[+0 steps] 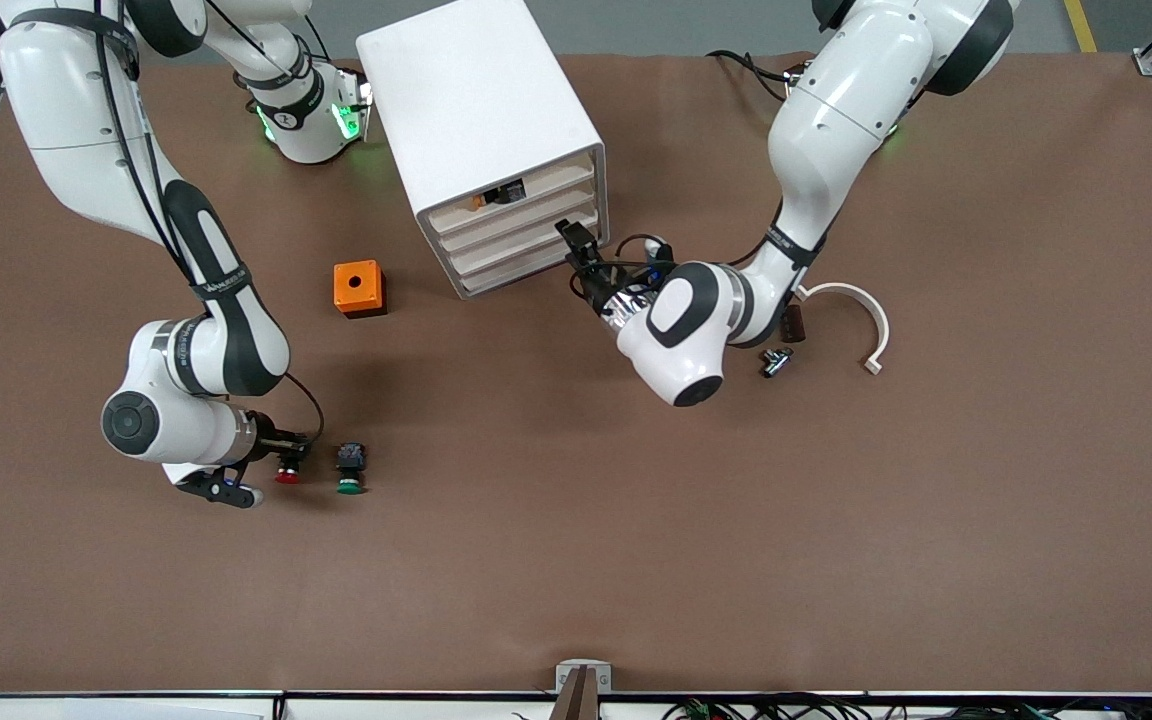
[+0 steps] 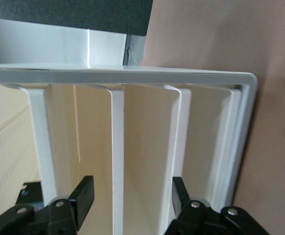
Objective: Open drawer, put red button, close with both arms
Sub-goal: 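Grasp the red button with the right gripper while the left gripper pulls the drawer open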
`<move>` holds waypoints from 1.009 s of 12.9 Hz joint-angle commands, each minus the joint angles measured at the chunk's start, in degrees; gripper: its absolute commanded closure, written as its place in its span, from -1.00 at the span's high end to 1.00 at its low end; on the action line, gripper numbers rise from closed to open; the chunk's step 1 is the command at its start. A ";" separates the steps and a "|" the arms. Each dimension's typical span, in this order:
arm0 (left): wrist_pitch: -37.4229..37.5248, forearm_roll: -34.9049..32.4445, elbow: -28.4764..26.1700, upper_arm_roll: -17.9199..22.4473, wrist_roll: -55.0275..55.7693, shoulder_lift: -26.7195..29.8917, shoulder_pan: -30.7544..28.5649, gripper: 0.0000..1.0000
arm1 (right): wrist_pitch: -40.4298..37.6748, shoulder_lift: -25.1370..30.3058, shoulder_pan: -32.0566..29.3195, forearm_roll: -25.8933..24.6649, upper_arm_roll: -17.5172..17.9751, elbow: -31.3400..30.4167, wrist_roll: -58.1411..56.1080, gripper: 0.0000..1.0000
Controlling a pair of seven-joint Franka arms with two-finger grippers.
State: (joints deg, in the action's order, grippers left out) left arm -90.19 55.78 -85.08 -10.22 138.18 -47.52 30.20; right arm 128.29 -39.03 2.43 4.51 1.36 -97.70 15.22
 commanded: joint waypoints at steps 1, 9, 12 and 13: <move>0.89 2.66 1.32 0.29 0.69 -1.61 2.75 0.21 | -2.08 1.58 0.73 0.67 0.05 1.02 0.34 -0.93; 0.98 1.79 1.41 0.47 -0.18 -1.43 3.73 -0.85 | -9.64 4.40 1.26 0.58 -0.04 2.77 1.39 -0.93; 2.55 1.44 1.58 1.08 -3.43 -1.26 1.01 -1.00 | -10.78 6.33 1.26 0.67 0.05 2.69 2.54 -0.93; 3.34 1.17 1.58 1.08 -4.66 -0.99 -0.48 -1.00 | -11.57 6.68 1.26 0.67 0.05 2.69 3.50 -0.93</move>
State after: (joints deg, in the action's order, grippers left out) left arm -88.53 57.52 -84.02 -9.36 135.72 -48.81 32.44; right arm 118.19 -34.36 3.50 4.51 1.38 -94.17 16.81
